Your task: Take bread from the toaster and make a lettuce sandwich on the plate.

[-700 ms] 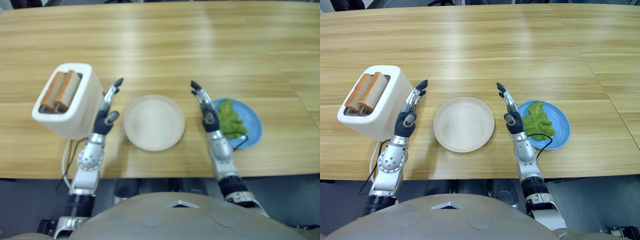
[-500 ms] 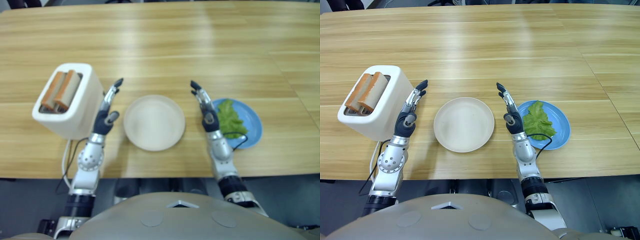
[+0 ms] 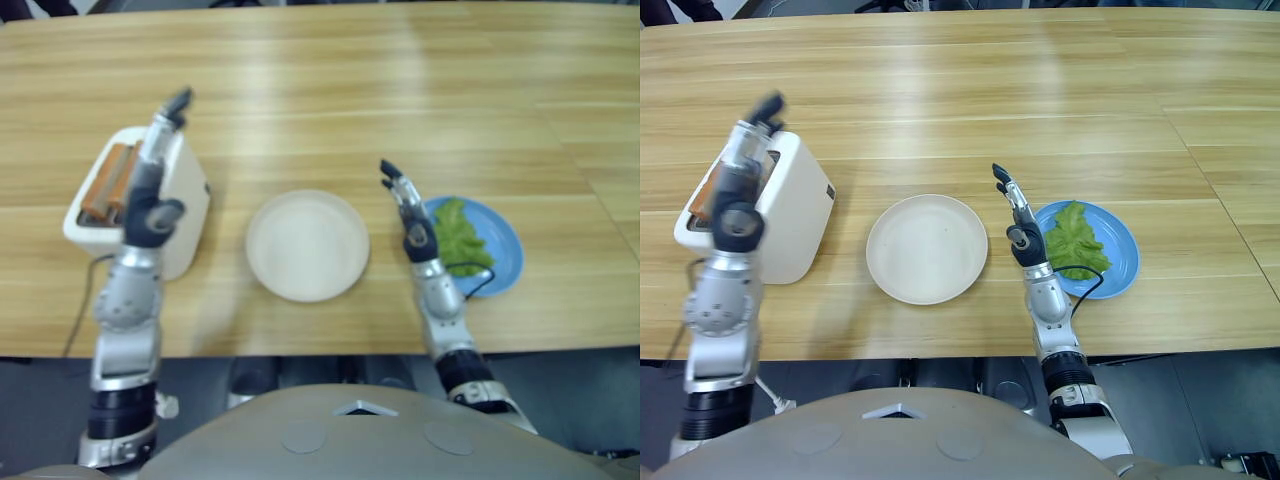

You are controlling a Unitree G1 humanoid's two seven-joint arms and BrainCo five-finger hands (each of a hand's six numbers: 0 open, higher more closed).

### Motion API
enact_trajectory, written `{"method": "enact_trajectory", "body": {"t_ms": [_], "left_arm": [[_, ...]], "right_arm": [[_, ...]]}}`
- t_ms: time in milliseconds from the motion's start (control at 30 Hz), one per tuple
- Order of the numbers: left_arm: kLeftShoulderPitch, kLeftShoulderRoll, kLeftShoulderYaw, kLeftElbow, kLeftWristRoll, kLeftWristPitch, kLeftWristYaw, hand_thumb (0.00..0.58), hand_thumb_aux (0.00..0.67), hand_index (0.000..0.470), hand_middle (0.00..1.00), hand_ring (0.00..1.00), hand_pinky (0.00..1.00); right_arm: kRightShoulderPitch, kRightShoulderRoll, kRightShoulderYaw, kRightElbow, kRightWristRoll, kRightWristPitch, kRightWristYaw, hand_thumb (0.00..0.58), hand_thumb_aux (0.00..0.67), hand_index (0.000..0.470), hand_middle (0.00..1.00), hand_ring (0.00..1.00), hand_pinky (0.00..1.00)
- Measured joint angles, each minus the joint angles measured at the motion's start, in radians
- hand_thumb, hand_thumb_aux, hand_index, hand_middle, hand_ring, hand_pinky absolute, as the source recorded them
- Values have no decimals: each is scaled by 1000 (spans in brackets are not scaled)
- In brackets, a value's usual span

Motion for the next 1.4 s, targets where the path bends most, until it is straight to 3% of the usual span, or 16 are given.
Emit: {"method": "enact_trajectory", "body": {"t_ms": [233,400,633,1400], "left_arm": [[-81,78,256,-116,126,207,66,0,0,0,0,0,0],[-50,210,352,24,343,333,86,0,0,0,0,0,0],[60,298,267,259,653,461,108,0,0,0,0,0,0],[142,351,158,215,946,661,-6,0,0,0,0,0,0]], "right_arm": [[0,11,-3,-4,-19,1,-26,0,0,0,0,0,0],[0,17,-4,-4,-28,2,-41,0,0,0,0,0,0],[3,16,-4,-4,-31,3,-47,0,0,0,0,0,0],[39,6,-8,-32,-30,15,-50,0,0,0,0,0,0]]}}
